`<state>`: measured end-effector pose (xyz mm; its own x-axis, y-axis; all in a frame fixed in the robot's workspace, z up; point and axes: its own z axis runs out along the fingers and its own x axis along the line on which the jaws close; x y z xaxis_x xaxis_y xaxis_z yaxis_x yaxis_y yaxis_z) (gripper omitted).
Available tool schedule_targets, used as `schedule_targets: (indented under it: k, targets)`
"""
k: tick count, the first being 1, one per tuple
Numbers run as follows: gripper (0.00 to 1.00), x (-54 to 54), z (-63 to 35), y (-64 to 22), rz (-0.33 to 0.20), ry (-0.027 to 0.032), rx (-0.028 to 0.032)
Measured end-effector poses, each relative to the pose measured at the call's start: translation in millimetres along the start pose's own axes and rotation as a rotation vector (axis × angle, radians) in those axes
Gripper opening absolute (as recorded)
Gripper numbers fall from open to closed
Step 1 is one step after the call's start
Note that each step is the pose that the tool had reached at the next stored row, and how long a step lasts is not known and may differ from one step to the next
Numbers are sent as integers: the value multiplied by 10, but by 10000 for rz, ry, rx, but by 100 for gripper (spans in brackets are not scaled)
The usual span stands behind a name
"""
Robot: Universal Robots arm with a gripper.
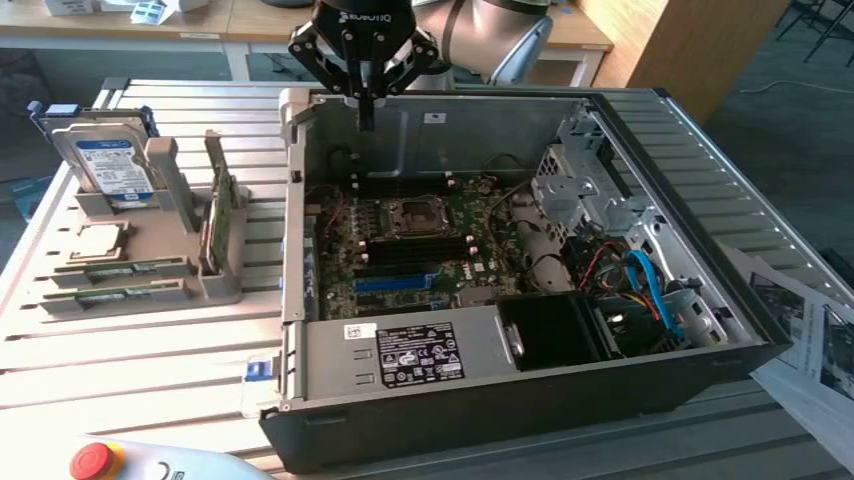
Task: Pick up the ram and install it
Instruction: 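Reach for the ram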
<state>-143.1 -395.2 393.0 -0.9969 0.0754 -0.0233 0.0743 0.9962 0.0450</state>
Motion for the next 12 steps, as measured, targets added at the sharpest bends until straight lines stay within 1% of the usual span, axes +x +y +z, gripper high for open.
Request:
schedule_targets:
  k: [5,12]
  targets:
    - [11,84,-1,1,-2,0,-1]
    - [11,230,-5,-7,-2,0,-1]
